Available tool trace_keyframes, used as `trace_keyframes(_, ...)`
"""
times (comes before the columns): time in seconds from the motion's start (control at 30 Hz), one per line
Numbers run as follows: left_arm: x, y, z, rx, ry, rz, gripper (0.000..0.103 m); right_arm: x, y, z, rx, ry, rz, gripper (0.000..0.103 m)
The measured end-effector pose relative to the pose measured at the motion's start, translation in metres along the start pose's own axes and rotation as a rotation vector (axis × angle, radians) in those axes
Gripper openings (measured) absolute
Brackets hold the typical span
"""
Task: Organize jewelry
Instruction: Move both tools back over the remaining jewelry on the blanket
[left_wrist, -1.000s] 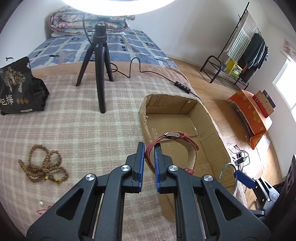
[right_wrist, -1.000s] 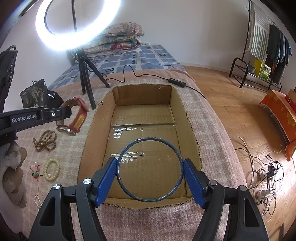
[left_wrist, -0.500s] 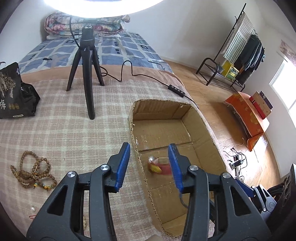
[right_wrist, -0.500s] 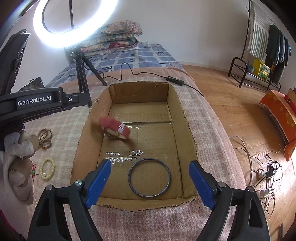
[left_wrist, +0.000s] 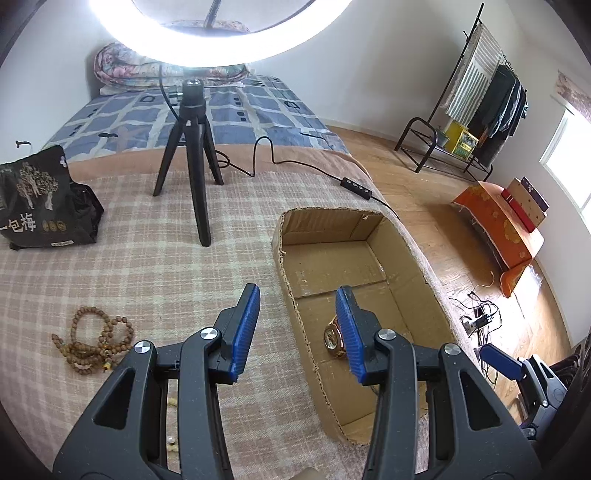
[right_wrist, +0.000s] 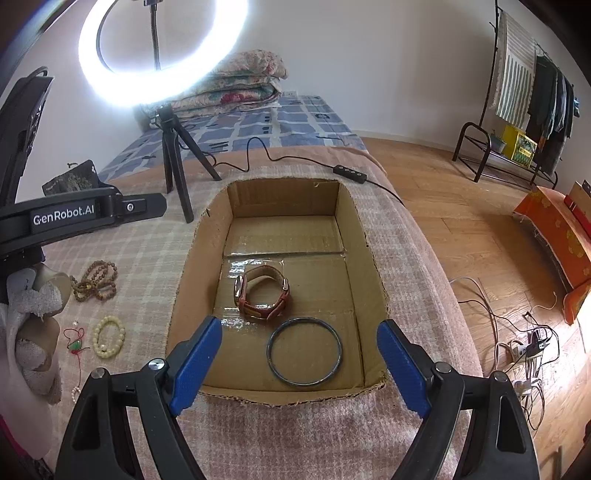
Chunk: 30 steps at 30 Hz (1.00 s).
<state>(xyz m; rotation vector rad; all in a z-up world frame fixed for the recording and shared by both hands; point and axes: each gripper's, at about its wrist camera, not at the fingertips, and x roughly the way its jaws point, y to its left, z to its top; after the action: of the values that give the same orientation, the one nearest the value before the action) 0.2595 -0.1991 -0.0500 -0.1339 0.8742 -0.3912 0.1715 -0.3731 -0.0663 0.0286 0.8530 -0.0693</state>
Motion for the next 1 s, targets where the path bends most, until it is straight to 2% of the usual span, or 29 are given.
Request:
trace_keyframes(0.3,-0.039,0.022,-0.004,0.034,-0.043,0.053,0.043,-0.025,0.016,0.0,-0.036,-0.036,0.016,0.088)
trace_keyframes(0.57,-0.08,0.064,-0.019,0.082,-0.098,0.118,0.043,-0.035,0.038,-0.008,-0.074,-0.051,0.046,0.088)
trace_keyframes(0.83,-0.109,0.115,-0.036,0.04,-0.092,0.168,0.043,-0.031,0.069,-0.015,-0.121,-0.039,0.103,0.089)
trace_keyframes(1.0,-0.115,0.137,-0.05,0.034,-0.069,0.186,0.043,-0.023,0.086,-0.016,-0.132,-0.003,0.139,0.089)
